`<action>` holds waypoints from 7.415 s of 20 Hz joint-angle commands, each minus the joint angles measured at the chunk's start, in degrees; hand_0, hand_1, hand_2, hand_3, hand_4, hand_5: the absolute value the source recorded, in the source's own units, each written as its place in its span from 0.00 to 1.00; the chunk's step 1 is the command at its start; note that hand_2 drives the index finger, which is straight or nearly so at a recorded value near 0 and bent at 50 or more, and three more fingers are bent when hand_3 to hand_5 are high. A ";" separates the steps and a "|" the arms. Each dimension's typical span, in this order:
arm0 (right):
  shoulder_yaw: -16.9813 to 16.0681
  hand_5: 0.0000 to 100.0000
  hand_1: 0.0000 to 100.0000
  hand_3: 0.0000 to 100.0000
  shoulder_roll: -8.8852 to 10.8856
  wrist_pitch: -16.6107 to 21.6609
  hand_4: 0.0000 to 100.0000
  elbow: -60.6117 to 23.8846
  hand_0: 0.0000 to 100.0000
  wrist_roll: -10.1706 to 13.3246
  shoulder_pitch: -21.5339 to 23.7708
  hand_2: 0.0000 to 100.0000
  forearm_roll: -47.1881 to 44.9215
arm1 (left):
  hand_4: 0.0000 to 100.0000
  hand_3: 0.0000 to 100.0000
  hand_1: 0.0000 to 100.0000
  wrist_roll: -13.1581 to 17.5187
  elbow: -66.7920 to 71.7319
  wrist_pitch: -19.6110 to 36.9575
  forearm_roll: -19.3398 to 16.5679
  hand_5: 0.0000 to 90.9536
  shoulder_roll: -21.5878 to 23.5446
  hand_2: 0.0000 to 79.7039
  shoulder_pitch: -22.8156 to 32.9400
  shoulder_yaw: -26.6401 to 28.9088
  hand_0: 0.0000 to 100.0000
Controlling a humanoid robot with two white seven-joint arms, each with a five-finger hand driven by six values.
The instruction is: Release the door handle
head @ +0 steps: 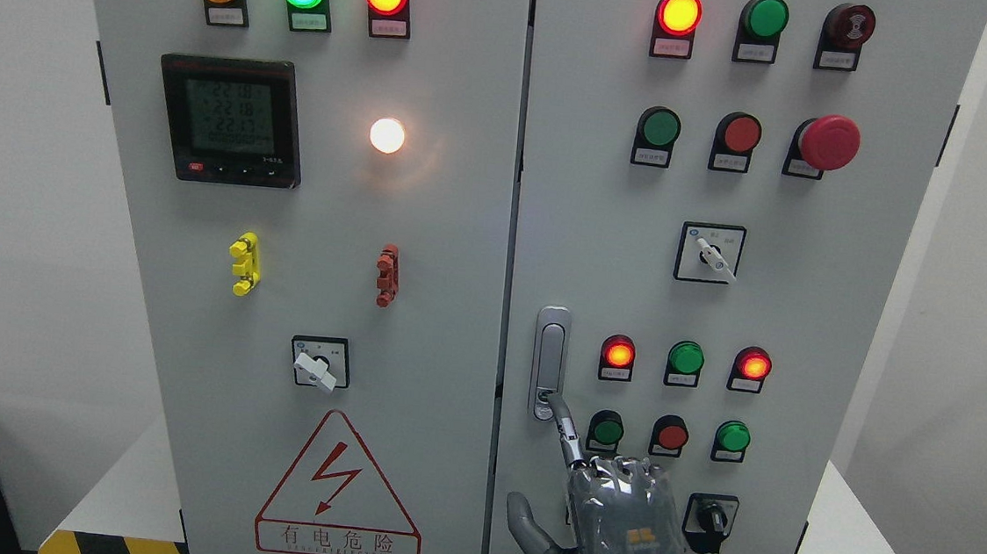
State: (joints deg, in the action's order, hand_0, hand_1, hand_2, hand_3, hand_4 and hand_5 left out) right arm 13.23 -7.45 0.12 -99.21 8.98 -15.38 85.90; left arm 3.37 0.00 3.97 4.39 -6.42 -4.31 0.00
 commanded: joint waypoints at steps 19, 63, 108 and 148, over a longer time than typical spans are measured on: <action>0.39 0.99 0.34 1.00 -0.37 -0.73 1.00 1.66 0.32 -0.81 -0.62 0.01 0.23 | 0.01 0.09 0.00 -0.03 -1.14 -0.02 0.00 0.00 0.00 0.03 0.00 -1.23 0.00; 0.92 0.99 0.34 1.00 -0.55 -1.88 1.00 1.48 0.31 -3.80 0.35 0.00 0.23 | 0.01 0.09 0.00 -0.03 -1.14 -0.02 0.00 0.00 0.00 0.03 0.00 -1.23 0.00; 0.92 0.94 0.33 1.00 -0.55 -1.61 0.90 -3.62 0.34 -1.87 2.46 0.26 -0.29 | 0.01 0.09 0.00 -0.03 -1.14 -0.02 0.00 0.00 0.00 0.03 0.00 -1.23 0.00; 0.65 0.91 0.27 1.00 -0.63 -6.89 0.99 -4.67 0.09 -5.29 -5.80 0.92 -1.79 | 0.01 0.09 0.00 -0.03 -1.14 -0.02 0.00 0.00 0.00 0.03 0.00 -1.23 0.00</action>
State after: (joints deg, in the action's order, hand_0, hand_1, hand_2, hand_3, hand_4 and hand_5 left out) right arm 13.79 -8.02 -6.70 -104.18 3.99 -19.67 84.61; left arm 3.37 0.00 3.97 4.39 -6.42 -4.31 0.00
